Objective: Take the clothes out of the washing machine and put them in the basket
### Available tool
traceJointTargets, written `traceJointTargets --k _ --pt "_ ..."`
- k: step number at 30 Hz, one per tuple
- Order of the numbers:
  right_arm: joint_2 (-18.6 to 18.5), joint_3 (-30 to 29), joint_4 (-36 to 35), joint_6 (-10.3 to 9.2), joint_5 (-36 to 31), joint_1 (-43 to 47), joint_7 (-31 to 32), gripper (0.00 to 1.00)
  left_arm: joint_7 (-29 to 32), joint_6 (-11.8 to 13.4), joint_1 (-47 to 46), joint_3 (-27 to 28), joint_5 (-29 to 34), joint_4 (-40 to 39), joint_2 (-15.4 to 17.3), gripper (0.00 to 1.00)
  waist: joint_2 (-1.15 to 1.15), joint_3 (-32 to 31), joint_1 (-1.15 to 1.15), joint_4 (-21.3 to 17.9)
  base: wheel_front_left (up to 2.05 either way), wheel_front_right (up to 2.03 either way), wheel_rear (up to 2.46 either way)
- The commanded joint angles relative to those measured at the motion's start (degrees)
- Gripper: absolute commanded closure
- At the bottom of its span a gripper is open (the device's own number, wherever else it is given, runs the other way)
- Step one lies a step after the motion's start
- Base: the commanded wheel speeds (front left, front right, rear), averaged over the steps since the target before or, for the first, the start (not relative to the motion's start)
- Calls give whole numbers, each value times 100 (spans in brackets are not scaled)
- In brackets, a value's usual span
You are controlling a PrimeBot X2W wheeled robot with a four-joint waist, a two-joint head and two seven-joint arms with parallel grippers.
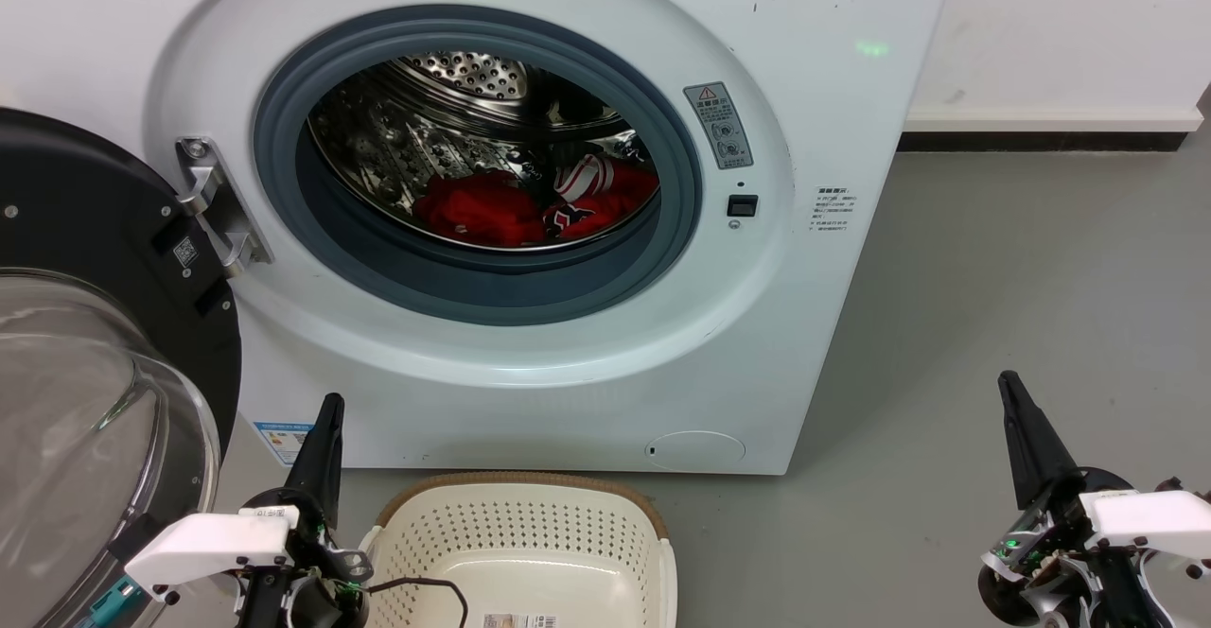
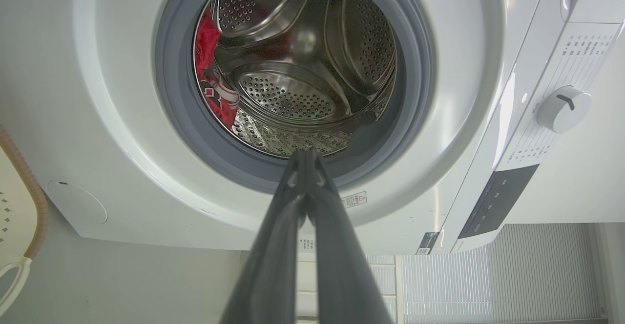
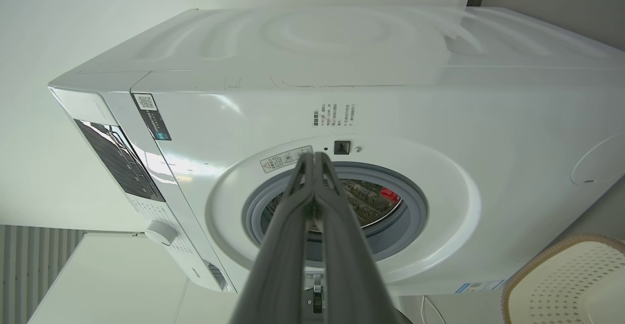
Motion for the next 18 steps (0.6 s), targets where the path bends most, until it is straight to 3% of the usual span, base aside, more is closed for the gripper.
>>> traceJointTargets --k 1,8,9,18 --pt "-25 6 4 -2 20 -70 5 100 9 -19 -35 13 -12 -4 -10 100 0 0 0 0 0 0 0" --pt "-25 6 4 -2 20 -70 5 100 9 -19 -35 13 -12 -4 -10 100 0 0 0 0 0 0 0" --pt "2 0 6 0 -1 2 -1 0 -2 0 2 -1 1 8 -1 0 0 0 0 0 0 0 0" --pt "18 52 79 -1 -152 136 -196 0 -200 0 156 -35 177 37 -10 0 0 6 0 -3 0 0 0"
